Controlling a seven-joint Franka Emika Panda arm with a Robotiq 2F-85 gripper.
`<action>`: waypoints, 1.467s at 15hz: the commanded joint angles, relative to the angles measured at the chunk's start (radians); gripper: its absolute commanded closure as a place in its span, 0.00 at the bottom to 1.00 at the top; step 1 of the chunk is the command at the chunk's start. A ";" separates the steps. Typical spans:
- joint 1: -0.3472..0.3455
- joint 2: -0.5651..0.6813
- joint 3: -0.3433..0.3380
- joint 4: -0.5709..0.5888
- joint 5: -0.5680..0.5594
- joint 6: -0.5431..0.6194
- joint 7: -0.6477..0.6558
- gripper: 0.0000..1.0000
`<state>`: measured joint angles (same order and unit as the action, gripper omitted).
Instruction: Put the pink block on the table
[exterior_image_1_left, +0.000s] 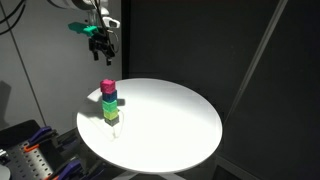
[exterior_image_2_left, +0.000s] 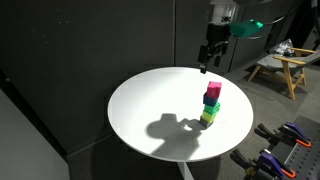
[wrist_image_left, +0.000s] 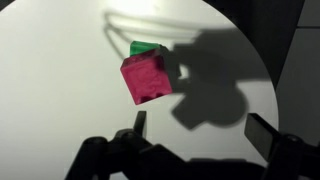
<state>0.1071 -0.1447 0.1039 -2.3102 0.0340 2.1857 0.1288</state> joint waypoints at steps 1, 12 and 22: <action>-0.008 0.017 -0.010 -0.012 0.034 0.052 -0.022 0.00; -0.017 0.051 -0.027 -0.064 0.039 0.156 -0.031 0.00; -0.041 0.052 -0.052 -0.095 0.040 0.172 -0.048 0.00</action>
<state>0.0756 -0.0842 0.0576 -2.3886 0.0536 2.3350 0.1131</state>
